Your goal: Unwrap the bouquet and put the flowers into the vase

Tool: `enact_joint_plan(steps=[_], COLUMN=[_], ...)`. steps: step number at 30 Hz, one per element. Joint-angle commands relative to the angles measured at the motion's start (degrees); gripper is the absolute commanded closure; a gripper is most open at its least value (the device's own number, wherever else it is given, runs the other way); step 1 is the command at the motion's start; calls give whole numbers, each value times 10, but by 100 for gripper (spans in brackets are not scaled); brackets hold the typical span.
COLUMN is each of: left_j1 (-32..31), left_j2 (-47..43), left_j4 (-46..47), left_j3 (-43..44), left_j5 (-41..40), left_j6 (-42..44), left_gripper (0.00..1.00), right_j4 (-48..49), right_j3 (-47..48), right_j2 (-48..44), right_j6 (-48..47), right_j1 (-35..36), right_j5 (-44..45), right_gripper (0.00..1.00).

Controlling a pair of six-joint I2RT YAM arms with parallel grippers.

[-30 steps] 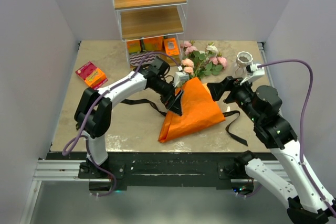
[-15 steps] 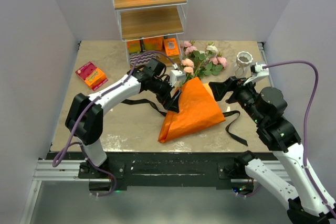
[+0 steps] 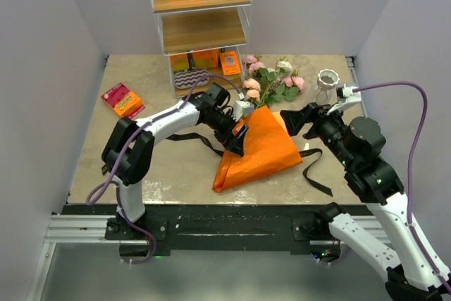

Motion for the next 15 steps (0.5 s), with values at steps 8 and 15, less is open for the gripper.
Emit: enact_joint_plan(steps=[8, 15], left_j1=[-70, -98], left_j2=[-11, 0], left_j4=[-5, -18], left_j3=[71, 71], left_j5=[58, 91], left_j6=[-19, -7], left_gripper=[1, 1], right_j4=[2, -9], right_j3=[22, 37], right_j2=[-11, -14], right_j6=[4, -1], right_j1=[-1, -1], right_j5=[-8, -1], right_gripper=[16, 16])
